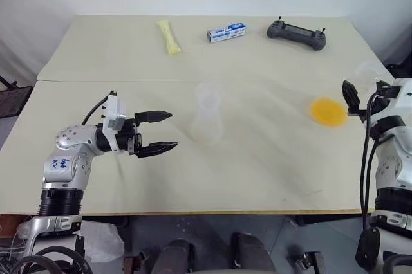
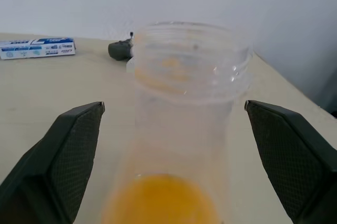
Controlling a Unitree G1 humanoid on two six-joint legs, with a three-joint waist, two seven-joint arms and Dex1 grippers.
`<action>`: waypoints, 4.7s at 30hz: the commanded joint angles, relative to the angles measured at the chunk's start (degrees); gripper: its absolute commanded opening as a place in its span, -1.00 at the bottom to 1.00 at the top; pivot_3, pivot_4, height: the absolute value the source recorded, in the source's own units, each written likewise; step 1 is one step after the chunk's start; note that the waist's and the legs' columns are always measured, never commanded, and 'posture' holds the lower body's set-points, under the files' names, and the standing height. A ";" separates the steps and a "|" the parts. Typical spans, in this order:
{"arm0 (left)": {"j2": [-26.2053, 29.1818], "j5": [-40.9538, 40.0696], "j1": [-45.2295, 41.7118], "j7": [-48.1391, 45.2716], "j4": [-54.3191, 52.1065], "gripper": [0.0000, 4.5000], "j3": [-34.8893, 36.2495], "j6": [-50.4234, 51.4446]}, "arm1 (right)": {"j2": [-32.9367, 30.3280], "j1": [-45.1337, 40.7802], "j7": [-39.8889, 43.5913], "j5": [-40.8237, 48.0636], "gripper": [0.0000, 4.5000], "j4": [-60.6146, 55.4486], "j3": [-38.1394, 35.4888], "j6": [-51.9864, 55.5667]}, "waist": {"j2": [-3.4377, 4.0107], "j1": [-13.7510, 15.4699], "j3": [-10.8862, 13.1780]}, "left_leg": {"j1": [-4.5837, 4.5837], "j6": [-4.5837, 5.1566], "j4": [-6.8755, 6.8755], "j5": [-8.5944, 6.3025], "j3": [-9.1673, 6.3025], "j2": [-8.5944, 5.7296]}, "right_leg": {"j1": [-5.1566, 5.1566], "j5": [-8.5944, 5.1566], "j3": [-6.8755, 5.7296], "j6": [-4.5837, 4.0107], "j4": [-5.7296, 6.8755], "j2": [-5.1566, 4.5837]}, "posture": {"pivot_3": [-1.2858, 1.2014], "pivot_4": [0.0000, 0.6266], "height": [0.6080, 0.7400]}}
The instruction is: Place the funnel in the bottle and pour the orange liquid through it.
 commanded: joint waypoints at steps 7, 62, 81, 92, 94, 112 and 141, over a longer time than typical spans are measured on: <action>1.32 -1.98 1.23 0.16 -4.20 0.99 1.94 0.75 | -2.27 -6.05 1.75 -1.50 1.00 9.86 1.05 -6.63 | 0.05 -0.06 0.03 | -0.01 0.00 0.00 0.00 0.02 -0.01 | 0.00 0.00 0.00 0.00 -0.02 -0.02 | 0.03 -0.52 1.00; -0.02 0.03 -18.18 -15.24 25.86 1.00 1.61 -8.36 | -5.25 -14.76 -0.59 -37.90 0.10 -51.03 45.62 26.34 | 0.52 -0.09 0.35 | -0.18 -0.01 -0.09 0.01 0.11 -0.07 | -0.31 0.00 -0.03 0.00 0.08 0.00 | 0.03 -0.52 1.00; 0.61 -0.23 -17.86 -15.87 24.94 1.00 1.19 -7.92 | -1.64 -20.20 5.18 -56.17 0.10 -45.78 51.98 15.00 | 0.51 -0.85 0.35 | -0.18 -0.01 -0.11 0.01 0.06 -0.08 | -0.33 0.00 -0.06 0.00 0.11 0.01 | 0.03 -0.52 1.00; 0.47 -0.02 -17.88 -16.28 25.06 1.00 0.46 -8.34 | -1.11 -20.62 5.28 -60.46 0.10 -41.90 50.84 5.21 | 0.51 -1.45 0.35 | -0.17 -0.02 -0.21 0.01 0.05 -0.07 | -0.36 0.00 -0.09 0.00 0.12 0.01 | 0.03 -0.52 1.00; 0.41 -0.11 -17.92 -16.32 25.08 1.00 0.42 -8.39 | -0.86 -20.91 4.97 -60.80 0.10 -41.01 50.69 3.54 | 0.51 -1.46 0.35 | -0.17 -0.02 -0.21 0.01 0.05 -0.07 | -0.36 0.00 -0.09 0.00 0.12 0.01 | 0.03 -0.52 1.00; -0.02 -0.28 -18.05 -16.35 25.00 1.00 0.21 -8.53 | -0.11 -23.09 1.40 -65.46 0.10 -33.56 49.80 -7.58 | 0.50 -1.52 0.35 | -0.17 -0.02 -0.21 0.01 0.04 -0.07 | -0.37 0.00 -0.09 0.00 0.13 0.02 | 0.03 -0.52 1.00; -2.00 -3.53 -17.14 -16.68 25.20 1.00 3.13 -9.04 | -0.09 -24.13 -0.41 -70.26 0.10 -31.62 48.65 -13.77 | 0.51 -1.59 0.35 | -0.17 -0.02 -0.21 0.01 0.04 -0.07 | -0.37 0.00 -0.09 0.00 0.14 0.01 | 0.03 -0.52 1.00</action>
